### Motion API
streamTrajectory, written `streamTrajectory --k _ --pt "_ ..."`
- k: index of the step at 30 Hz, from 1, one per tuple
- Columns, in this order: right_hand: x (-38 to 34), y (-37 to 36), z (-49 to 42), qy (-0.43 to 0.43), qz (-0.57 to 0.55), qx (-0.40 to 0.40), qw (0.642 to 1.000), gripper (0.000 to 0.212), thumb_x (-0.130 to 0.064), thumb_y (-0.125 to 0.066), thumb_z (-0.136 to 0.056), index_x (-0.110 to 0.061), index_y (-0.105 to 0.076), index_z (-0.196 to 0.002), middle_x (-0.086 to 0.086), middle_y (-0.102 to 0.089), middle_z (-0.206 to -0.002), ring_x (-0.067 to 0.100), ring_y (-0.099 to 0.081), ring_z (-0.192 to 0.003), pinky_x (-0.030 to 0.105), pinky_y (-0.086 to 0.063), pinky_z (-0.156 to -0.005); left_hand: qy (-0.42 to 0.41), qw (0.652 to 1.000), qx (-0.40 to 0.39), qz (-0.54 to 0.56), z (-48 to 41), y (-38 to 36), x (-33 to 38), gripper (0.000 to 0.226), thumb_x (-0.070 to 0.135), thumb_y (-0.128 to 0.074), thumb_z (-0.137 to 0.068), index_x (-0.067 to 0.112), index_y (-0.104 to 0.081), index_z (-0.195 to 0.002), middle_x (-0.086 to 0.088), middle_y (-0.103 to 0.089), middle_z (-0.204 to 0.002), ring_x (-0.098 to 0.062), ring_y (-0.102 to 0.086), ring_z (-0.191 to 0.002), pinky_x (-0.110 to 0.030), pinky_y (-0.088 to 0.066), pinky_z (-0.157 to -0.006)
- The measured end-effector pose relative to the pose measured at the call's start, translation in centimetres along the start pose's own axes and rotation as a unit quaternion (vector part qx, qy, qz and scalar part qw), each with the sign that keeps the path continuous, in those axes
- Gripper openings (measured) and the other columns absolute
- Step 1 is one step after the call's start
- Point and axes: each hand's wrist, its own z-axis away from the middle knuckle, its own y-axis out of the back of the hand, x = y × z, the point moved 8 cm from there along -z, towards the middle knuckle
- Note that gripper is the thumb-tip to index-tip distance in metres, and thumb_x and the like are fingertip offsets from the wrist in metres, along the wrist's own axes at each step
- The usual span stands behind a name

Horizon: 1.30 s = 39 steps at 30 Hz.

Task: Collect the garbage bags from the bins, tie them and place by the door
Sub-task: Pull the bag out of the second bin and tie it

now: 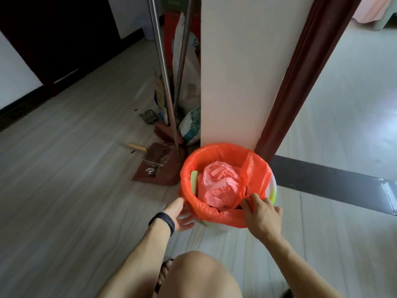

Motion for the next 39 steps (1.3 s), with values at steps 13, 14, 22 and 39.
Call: streamTrajectory --k 13,14,22,39 --pt "1.0 0.2 0.5 -0.01 -0.002 -0.026 1.0 0.025 -0.045 -0.038 -0.095 -0.026 -0.048 -0.082 -0.009 -0.058 -0.08 0.02 -0.052 -0.089 0.037 -0.026 -0.08 -0.064 0.99 0.051 -0.114 1.3 0.1 -0.9 0.016 0.025 -0.057 -0.092 0.017 -0.064 -0.104 0.004 -0.078 -0.086 -0.017 -0.074 -0.071 -0.028 -0.048 -0.067" --pt "0.8 0.2 0.5 -0.005 -0.004 -0.027 1.0 0.026 -0.045 -0.037 -0.096 -0.026 -0.048 -0.082 -0.009 -0.058 -0.079 0.021 -0.053 -0.089 0.037 -0.026 -0.08 -0.079 0.989 0.076 -0.104 1.5 0.5 -0.6 0.015 0.023 -0.055 -0.091 0.016 -0.063 -0.102 0.002 -0.077 -0.089 -0.019 -0.073 -0.072 -0.029 -0.047 -0.066" --pt "-0.2 -0.3 -0.1 -0.018 -0.029 -0.037 0.999 0.025 -0.047 -0.036 -0.096 -0.028 -0.049 -0.084 -0.01 -0.047 -0.072 0.02 -0.046 -0.079 0.038 -0.024 -0.077 -0.171 0.956 0.077 0.227 3.8 0.6 2.5 0.011 0.015 -0.054 -0.084 0.01 -0.064 -0.085 -0.009 -0.068 -0.078 -0.021 -0.065 -0.076 -0.03 -0.051 -0.061" --pt "-1.5 4.7 -1.2 -0.168 -0.396 -0.061 0.901 0.024 -0.014 -0.052 -0.086 -0.015 -0.057 -0.062 -0.001 -0.058 -0.057 0.014 -0.052 -0.05 0.025 -0.042 -0.05 -0.311 0.9 0.267 -0.149 7.1 4.4 10.6 0.04 0.036 -0.053 -0.095 0.015 -0.061 -0.128 -0.019 -0.062 -0.128 -0.038 -0.059 -0.114 -0.041 -0.046 -0.098"
